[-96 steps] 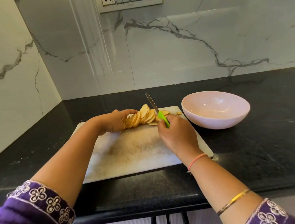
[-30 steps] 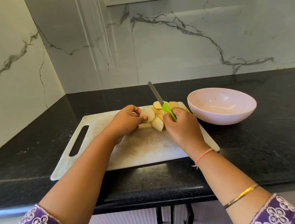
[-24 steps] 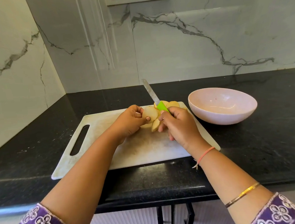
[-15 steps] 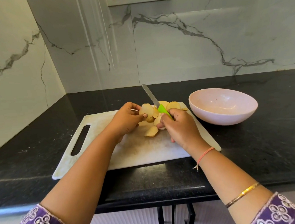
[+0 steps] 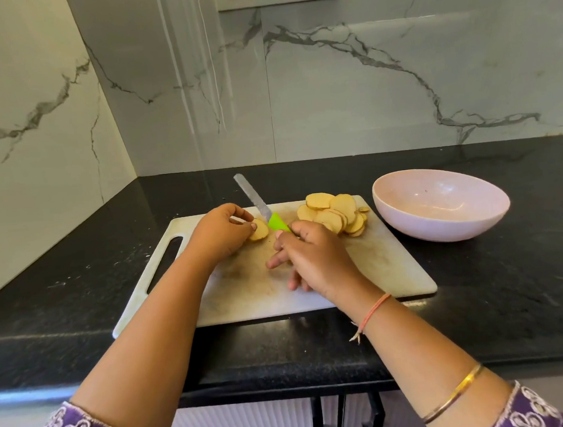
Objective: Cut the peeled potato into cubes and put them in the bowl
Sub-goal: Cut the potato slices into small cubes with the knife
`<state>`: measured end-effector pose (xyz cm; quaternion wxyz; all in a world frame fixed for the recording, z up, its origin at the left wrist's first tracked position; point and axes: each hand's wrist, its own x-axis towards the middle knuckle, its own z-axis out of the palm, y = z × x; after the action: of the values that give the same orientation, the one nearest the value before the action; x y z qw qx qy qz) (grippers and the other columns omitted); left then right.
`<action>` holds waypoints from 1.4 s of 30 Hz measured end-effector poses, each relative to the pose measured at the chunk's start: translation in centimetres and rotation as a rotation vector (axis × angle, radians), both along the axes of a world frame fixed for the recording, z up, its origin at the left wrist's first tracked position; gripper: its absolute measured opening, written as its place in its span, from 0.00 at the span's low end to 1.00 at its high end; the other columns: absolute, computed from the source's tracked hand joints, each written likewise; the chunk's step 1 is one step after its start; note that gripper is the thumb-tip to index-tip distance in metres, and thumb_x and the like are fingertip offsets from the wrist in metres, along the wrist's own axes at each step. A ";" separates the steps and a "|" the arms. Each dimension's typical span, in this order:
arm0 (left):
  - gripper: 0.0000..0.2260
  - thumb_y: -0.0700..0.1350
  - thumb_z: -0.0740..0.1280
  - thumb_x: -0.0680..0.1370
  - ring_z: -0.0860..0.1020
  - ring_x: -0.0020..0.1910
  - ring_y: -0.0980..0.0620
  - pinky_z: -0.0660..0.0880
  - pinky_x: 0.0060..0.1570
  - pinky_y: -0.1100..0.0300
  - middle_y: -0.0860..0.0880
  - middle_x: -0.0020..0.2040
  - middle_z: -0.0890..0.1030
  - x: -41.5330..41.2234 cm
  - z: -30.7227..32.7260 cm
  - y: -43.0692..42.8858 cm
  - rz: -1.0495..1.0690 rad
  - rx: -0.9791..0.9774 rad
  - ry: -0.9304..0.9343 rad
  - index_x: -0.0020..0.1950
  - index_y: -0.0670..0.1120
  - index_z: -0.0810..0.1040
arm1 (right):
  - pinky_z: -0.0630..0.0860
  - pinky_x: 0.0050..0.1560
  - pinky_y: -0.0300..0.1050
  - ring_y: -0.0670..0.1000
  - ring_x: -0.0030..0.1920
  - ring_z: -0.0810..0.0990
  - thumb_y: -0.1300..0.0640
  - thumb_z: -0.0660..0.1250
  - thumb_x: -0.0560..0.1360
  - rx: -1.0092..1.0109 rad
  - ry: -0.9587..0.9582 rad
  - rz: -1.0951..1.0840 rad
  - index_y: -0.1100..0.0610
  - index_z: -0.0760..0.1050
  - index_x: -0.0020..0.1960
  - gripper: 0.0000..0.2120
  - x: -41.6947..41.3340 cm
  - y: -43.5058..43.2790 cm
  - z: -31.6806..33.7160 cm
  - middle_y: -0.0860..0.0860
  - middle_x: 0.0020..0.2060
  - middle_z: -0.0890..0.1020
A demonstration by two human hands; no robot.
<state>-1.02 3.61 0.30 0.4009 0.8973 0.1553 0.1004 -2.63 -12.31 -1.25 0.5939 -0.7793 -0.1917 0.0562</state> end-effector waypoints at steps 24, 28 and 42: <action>0.24 0.43 0.72 0.73 0.75 0.48 0.51 0.75 0.51 0.59 0.49 0.48 0.77 -0.9 0.8 2.5 -0.196 -0.049 0.195 0.68 0.47 0.72 | 0.80 0.38 0.55 0.58 0.36 0.81 0.55 0.57 0.77 -0.325 -0.298 -0.265 0.60 0.72 0.39 0.12 1.6 0.8 0.9 0.56 0.35 0.81; 0.25 0.46 0.74 0.72 0.74 0.42 0.53 0.75 0.46 0.62 0.50 0.43 0.76 -1.0 0.6 2.7 -0.187 -0.014 0.169 0.67 0.47 0.73 | 0.78 0.37 0.57 0.61 0.36 0.79 0.56 0.59 0.77 -0.292 -0.287 -0.210 0.63 0.73 0.38 0.13 1.3 1.1 1.1 0.59 0.37 0.82; 0.25 0.55 0.74 0.70 0.72 0.46 0.54 0.69 0.43 0.63 0.47 0.52 0.78 -1.0 0.4 2.3 -0.157 0.099 0.139 0.64 0.48 0.76 | 0.72 0.35 0.44 0.52 0.40 0.77 0.55 0.56 0.79 -0.501 -0.333 -0.132 0.54 0.72 0.63 0.15 -1.1 0.4 2.0 0.50 0.41 0.77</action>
<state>-2.02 5.93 0.69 0.3508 0.9302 0.1071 0.0137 -3.78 -11.89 0.78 0.3461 -0.9108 -0.2153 -0.0655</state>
